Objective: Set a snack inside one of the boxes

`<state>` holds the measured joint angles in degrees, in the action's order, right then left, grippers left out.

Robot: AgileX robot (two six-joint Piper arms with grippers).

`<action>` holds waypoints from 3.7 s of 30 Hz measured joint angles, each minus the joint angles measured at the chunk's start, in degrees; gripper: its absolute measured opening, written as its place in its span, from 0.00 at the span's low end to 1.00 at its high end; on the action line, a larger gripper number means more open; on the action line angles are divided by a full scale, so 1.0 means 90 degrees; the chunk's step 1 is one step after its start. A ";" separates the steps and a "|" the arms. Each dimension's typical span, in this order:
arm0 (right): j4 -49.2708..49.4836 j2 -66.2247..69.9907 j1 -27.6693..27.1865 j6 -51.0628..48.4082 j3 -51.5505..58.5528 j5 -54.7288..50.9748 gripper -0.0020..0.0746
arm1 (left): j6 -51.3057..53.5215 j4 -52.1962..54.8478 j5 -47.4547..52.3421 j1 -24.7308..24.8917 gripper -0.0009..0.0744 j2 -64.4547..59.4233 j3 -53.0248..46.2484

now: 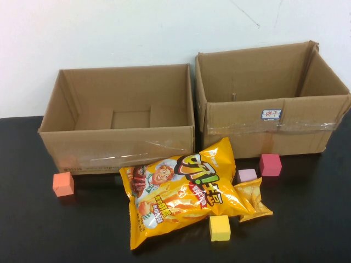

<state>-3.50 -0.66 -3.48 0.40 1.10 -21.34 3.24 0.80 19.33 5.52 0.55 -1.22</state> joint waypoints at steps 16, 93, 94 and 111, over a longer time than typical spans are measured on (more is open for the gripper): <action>-0.0156 0.0000 0.0000 -0.0111 0.0059 0.4006 0.02 | -0.0060 -0.0622 -0.3050 0.0000 0.01 0.0000 -0.0030; 0.1406 0.4655 0.0000 -0.2014 -0.3445 -0.1381 0.02 | -0.0663 -0.0977 0.2257 0.0000 0.01 -0.3002 0.2559; 0.1594 0.4947 0.0000 -0.2112 -0.3445 -0.1351 0.02 | -0.0663 -0.0977 0.2257 0.0000 0.01 -0.3002 0.2559; 0.9393 0.8932 0.1318 -1.0177 -0.3709 -0.0183 0.42 | -0.0663 -0.1108 0.2236 0.0000 0.01 -0.3002 0.2559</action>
<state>81.03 79.73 8.38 -91.19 -32.28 -22.99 -2.73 -9.17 39.46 5.52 -26.47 21.81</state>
